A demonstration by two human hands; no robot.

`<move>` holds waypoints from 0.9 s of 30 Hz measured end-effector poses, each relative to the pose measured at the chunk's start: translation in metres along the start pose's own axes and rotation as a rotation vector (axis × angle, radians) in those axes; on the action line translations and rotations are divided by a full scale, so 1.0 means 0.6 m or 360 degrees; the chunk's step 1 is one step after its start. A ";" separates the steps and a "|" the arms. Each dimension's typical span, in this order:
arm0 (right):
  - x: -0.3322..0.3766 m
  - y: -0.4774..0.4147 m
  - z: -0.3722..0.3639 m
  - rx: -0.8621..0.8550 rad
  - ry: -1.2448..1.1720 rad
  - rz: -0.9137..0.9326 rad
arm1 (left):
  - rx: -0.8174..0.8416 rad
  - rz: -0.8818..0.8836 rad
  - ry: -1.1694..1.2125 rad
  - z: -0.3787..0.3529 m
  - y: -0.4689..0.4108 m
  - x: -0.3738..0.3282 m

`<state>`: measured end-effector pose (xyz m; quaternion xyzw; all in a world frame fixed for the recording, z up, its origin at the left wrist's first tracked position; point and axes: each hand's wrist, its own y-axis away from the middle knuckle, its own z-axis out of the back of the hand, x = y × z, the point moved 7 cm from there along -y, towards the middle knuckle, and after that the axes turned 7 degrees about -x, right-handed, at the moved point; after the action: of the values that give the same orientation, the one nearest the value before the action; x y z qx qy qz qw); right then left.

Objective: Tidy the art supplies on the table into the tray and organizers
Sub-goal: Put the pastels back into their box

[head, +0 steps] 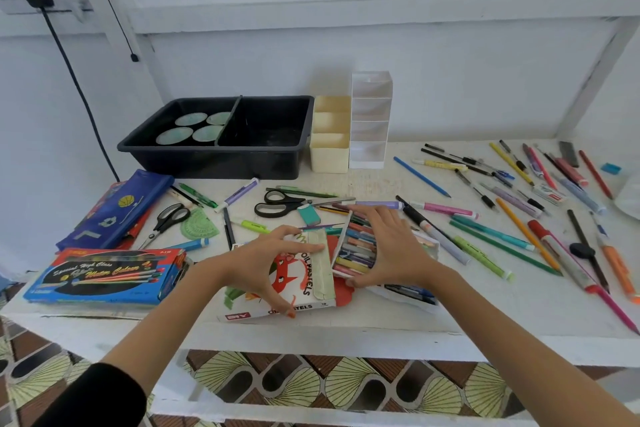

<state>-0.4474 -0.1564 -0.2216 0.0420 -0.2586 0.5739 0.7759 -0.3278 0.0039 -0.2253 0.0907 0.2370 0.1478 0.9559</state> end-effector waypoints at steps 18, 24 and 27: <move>0.026 0.021 -0.041 0.0493 -0.0016 0.0208 | -0.0086 -0.0001 -0.0055 -0.014 -0.024 -0.011; 0.032 0.018 -0.047 0.0563 -0.0018 0.0253 | -0.0088 -0.0069 -0.0033 -0.016 -0.023 -0.025; 0.033 0.019 -0.048 0.0554 -0.0102 0.0175 | -0.0064 -0.0062 -0.0083 -0.019 -0.023 -0.030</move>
<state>-0.4435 -0.1253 -0.2400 0.1797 -0.1817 0.6500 0.7157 -0.3451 -0.0140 -0.2308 0.0706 0.2107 0.1313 0.9661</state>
